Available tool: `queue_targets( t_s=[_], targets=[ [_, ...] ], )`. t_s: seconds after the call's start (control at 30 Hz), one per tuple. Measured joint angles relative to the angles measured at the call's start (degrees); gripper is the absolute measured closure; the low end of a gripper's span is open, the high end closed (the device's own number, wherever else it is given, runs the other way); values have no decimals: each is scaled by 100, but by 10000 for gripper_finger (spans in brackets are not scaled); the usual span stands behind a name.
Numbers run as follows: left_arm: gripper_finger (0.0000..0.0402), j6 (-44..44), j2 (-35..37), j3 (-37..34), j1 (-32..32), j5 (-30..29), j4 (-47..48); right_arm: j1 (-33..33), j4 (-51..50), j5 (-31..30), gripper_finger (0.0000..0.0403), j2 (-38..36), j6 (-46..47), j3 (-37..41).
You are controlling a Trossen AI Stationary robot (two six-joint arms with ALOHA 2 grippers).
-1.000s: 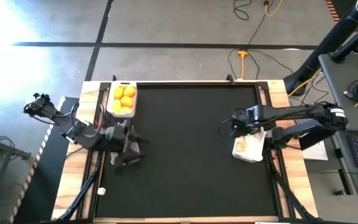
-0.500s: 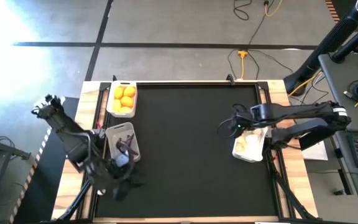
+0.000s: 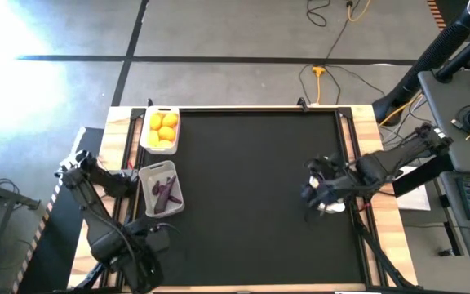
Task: Sort produce into baskets
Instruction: Put the white garlic into the bottom white bin
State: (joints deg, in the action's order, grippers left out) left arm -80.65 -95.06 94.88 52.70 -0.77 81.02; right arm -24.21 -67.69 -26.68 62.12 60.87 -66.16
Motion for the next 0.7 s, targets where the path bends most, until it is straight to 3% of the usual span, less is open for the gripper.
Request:
queue_targets(
  t_s=[0.23, 0.53, 0.7],
  targets=[
    [76, -53, -109, -568, 41, 1167, 31, -772, 126, -489, 91, 464, 408, -217],
    [87, 104, -49, -2467, -52, 2680, -969, -791, 197, -502, 87, 984, 408, -220],
    [95, 229, -49, -3251, -156, 2857, -1705, -789, 219, -498, 90, 1107, 408, -253]
  ],
)
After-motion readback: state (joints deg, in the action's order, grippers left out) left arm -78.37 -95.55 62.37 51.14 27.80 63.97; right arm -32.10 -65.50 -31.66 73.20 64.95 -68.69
